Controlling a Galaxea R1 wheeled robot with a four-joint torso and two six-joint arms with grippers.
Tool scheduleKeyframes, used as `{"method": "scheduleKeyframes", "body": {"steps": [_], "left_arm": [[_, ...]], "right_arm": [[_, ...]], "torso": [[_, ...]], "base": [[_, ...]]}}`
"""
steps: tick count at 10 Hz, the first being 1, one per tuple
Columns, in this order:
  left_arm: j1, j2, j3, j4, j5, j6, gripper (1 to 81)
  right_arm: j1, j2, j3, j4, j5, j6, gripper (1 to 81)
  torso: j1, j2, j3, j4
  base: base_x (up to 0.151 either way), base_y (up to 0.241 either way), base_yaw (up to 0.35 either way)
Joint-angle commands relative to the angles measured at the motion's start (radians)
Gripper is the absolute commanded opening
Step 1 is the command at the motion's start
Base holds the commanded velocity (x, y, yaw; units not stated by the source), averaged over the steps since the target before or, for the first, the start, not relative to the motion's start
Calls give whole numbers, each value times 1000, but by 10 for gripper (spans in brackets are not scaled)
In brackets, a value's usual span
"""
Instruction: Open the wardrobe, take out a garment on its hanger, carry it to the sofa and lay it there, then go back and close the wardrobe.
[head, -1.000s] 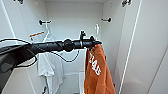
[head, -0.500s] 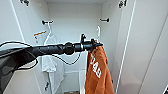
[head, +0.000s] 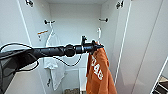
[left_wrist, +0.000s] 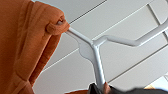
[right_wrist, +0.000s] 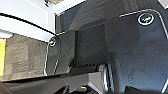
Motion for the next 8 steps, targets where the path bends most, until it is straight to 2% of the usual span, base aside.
{"method": "scheduleKeyframes", "body": {"steps": [1, 8], "left_arm": [[-149, 6, 0, 51, -112, 13, 10], [-38, -14, 34, 126, -124, 12, 10]], "right_arm": [[48, 5, 9, -7, -41, -4, 811], [45, 2, 8, -7, -42, -4, 811]], "torso": [[0, 0, 0, 0], [-2, 0, 0, 0]], "base": [[-117, 0, 0], [-121, 0, 0]]}}
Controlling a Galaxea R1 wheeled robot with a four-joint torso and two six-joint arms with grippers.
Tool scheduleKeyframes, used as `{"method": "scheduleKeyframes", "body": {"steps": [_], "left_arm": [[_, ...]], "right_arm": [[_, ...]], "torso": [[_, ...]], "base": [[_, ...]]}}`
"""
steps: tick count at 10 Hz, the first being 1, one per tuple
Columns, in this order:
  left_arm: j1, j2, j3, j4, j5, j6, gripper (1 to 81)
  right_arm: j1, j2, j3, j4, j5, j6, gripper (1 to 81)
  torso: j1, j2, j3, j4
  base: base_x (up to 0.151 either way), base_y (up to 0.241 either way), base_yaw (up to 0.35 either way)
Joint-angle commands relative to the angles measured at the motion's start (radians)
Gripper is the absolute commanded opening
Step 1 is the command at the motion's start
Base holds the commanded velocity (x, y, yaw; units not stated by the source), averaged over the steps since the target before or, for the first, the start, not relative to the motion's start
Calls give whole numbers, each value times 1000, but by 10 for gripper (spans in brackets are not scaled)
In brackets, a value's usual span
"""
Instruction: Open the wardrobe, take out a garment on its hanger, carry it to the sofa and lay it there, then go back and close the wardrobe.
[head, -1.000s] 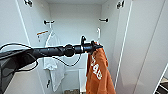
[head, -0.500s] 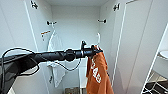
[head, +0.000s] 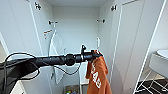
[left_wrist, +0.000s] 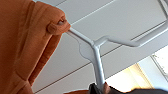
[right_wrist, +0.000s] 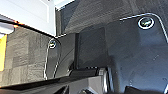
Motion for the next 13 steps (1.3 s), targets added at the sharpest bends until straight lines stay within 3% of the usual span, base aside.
{"method": "scheduleKeyframes", "body": {"steps": [1, 7, 13], "left_arm": [[-176, -17, 29, 60, -105, 12, 10], [-130, -146, 125, 77, -147, 14, 10], [-111, -170, 141, 96, -148, 12, 10]], "right_arm": [[38, 3, 8, -6, -41, -4, 811], [39, 4, 8, -6, -41, -4, 811], [36, 6, 8, -7, -41, -4, 811]], "torso": [[0, 0, 0, 0], [0, 0, 0, 0], [0, 0, 0, 0]], "base": [[-126, 0, 0], [-125, 0, 0], [-104, 0, 0]]}}
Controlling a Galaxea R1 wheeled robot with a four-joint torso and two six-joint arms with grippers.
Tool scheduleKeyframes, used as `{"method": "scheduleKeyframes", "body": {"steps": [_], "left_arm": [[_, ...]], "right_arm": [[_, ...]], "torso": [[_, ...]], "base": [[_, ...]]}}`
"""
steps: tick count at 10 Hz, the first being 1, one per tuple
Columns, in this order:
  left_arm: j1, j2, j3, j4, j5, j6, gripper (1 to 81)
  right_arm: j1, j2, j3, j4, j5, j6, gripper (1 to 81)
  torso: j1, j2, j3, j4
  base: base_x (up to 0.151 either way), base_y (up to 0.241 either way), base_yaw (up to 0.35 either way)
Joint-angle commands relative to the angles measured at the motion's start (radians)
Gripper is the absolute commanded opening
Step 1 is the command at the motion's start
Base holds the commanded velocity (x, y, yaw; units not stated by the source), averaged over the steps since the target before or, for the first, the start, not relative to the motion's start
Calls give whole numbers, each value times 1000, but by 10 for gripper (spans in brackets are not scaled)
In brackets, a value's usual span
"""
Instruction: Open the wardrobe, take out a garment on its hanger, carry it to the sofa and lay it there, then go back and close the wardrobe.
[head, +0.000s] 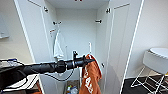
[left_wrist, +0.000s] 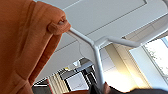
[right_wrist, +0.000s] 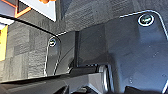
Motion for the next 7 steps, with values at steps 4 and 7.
{"method": "scheduleKeyframes", "body": {"steps": [4, 7], "left_arm": [[-185, -5, 41, 35, -103, 13, 10], [-171, -5, 44, 49, -106, 10, 10]], "right_arm": [[43, 6, 8, -7, -41, -3, 811], [43, 6, 8, -7, -42, -5, 811]], "torso": [[0, 0, 0, 0], [0, 0, 0, 0]], "base": [[-92, 0, 0], [-56, 0, 0]]}}
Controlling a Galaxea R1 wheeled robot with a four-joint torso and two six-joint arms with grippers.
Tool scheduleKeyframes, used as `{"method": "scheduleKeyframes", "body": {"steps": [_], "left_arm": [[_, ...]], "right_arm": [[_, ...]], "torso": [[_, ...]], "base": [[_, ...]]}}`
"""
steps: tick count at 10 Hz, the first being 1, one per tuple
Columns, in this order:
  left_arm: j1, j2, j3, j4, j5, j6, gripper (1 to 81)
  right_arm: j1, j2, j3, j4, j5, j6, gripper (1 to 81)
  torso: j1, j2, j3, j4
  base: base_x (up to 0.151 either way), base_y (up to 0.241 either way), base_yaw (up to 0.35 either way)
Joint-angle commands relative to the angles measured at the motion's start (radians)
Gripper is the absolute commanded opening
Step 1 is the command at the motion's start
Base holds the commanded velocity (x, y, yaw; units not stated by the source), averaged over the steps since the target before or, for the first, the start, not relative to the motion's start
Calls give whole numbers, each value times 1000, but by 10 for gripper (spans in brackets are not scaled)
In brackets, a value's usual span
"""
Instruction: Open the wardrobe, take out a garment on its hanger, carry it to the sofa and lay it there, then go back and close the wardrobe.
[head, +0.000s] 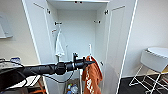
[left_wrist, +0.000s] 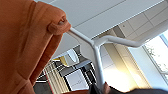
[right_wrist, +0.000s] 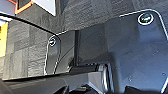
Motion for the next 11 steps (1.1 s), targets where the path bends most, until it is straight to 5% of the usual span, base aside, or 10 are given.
{"method": "scheduleKeyframes", "body": {"steps": [1, 11], "left_arm": [[-193, -3, 32, 35, -105, 12, 10], [-33, -123, 115, 122, -89, 6, 10]], "right_arm": [[46, 7, 8, -7, -42, -3, 811], [40, 8, 8, -4, -39, -5, 811]], "torso": [[0, 0, 0, 0], [0, 0, 0, 0]], "base": [[0, 0, 0], [0, 0, 0]]}}
